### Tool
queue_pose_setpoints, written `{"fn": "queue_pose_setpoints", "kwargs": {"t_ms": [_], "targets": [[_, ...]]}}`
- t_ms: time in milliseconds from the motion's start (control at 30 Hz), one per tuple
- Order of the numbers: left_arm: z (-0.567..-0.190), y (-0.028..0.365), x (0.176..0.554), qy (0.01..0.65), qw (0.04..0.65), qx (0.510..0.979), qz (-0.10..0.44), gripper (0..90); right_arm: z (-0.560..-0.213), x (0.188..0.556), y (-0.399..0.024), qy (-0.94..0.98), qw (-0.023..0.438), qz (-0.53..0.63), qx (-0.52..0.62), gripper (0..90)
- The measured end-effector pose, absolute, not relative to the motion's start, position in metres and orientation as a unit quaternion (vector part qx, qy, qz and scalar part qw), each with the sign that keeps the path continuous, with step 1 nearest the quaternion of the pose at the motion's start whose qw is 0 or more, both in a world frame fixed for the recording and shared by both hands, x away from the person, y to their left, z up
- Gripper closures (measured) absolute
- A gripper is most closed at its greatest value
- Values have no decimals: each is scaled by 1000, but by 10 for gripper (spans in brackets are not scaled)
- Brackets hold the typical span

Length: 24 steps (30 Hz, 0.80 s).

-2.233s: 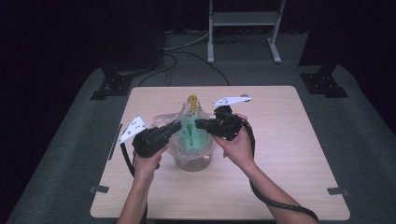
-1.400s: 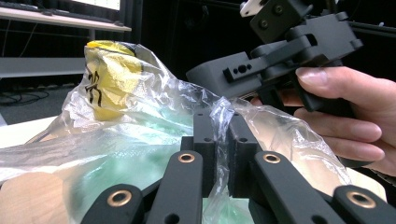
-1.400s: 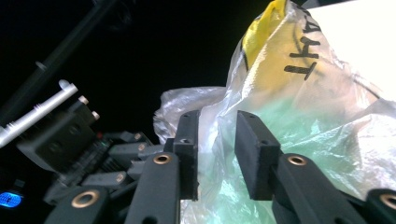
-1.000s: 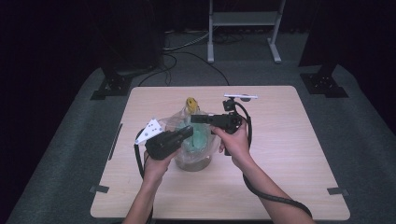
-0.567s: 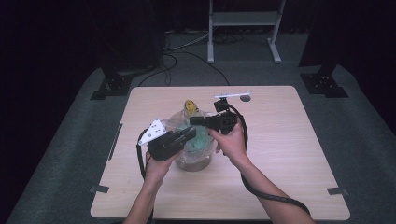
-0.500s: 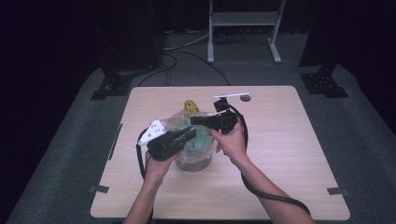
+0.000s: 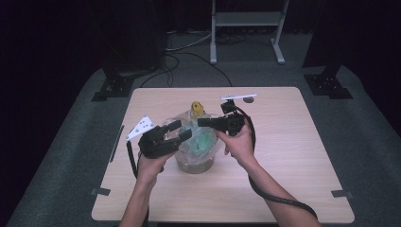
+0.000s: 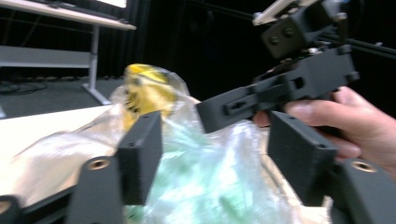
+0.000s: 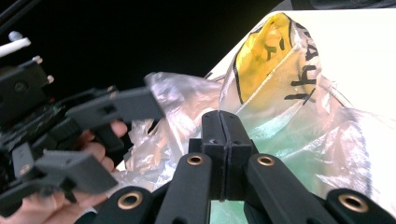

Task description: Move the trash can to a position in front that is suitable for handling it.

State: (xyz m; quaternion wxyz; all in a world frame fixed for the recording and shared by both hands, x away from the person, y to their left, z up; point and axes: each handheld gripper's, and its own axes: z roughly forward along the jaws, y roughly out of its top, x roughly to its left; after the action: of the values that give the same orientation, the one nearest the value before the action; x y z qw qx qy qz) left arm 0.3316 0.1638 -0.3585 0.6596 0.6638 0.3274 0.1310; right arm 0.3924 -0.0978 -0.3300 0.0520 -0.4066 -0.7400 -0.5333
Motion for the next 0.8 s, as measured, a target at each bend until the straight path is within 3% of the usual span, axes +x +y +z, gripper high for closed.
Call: {"fn": "queue_pose_setpoints", "kwargs": {"t_ms": [67, 467, 800], "targets": [[-358, 166, 333, 334, 660, 660, 132, 187, -327, 391, -101, -741, 49, -534, -404, 900], [-348, 191, 330, 348, 680, 627, 151, 101, -314, 389, -115, -736, 30, -543, -403, 900], [-348, 200, 330, 361, 680, 617, 165, 92, -301, 385, -131, -728, 14, -556, -401, 900]]}}
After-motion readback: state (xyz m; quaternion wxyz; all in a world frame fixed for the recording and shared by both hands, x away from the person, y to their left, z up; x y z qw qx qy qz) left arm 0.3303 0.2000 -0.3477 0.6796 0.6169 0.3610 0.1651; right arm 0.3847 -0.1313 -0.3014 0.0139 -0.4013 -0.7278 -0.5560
